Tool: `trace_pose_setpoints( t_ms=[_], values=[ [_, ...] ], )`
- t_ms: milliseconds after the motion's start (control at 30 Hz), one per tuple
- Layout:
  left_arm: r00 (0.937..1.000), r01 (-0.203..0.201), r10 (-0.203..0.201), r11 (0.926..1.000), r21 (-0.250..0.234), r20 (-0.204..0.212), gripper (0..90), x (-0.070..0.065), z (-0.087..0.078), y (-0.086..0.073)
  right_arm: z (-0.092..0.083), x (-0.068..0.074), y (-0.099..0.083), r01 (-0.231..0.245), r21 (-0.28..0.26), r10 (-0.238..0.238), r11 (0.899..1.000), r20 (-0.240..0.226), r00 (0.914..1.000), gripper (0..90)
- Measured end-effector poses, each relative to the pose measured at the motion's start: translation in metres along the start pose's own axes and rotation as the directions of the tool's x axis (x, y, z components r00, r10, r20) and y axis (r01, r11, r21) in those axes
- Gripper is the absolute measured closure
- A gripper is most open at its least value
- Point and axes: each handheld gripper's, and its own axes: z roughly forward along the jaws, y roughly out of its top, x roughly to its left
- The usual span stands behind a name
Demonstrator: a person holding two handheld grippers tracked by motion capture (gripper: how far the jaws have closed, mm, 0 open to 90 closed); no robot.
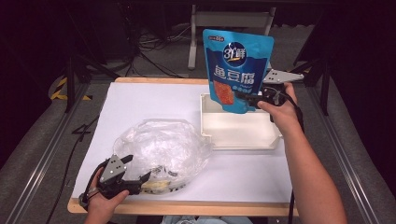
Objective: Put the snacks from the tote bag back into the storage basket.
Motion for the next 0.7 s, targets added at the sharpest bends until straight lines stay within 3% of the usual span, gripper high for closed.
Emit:
trace_pose_setpoints(
  t_ms=[700],
  values=[
    [1.0, 0.001, -0.001, 1.0, -0.002, -0.002, 14.2, 0.001, 0.0, 0.0, 0.033, 0.001, -0.043, -0.042, 0.073, 0.043, 0.996, -0.005, 0.9991, 52.4]
  ],
)
